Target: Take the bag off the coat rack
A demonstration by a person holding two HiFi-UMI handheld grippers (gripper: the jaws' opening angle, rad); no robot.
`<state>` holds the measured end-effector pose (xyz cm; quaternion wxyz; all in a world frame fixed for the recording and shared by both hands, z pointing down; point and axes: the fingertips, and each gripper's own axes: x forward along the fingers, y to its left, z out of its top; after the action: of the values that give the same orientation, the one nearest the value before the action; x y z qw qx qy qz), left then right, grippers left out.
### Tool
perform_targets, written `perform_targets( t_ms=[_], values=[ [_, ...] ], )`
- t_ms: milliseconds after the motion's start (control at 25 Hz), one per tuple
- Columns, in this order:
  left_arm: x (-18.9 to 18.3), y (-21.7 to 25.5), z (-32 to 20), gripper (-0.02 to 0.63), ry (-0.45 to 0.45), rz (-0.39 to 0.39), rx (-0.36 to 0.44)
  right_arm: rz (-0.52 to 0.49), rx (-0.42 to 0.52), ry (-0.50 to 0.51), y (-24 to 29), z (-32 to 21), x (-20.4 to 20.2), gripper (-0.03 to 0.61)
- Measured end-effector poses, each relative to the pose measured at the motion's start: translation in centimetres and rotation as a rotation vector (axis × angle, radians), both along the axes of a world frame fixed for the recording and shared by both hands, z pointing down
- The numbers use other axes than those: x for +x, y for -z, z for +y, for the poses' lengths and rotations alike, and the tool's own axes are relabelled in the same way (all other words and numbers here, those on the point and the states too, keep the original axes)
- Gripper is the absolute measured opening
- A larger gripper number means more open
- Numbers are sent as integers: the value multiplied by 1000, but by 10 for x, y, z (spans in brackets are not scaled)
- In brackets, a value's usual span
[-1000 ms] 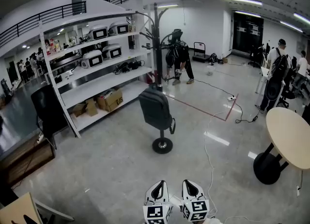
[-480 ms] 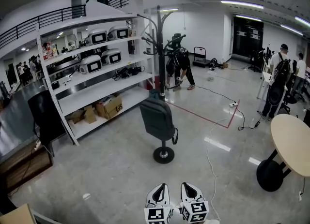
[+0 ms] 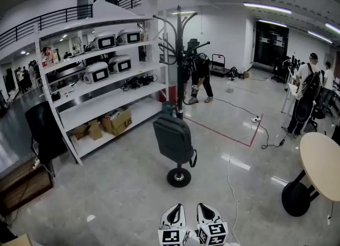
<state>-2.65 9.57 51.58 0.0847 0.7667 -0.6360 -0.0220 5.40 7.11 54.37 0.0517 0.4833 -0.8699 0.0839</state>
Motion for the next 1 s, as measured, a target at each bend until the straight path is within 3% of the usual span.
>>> perform_targets(
  t_ms=[1000],
  values=[
    [-41, -17, -95, -14, -28, 14, -26, 9, -13, -67, -2, -99, -30, 11]
  ],
)
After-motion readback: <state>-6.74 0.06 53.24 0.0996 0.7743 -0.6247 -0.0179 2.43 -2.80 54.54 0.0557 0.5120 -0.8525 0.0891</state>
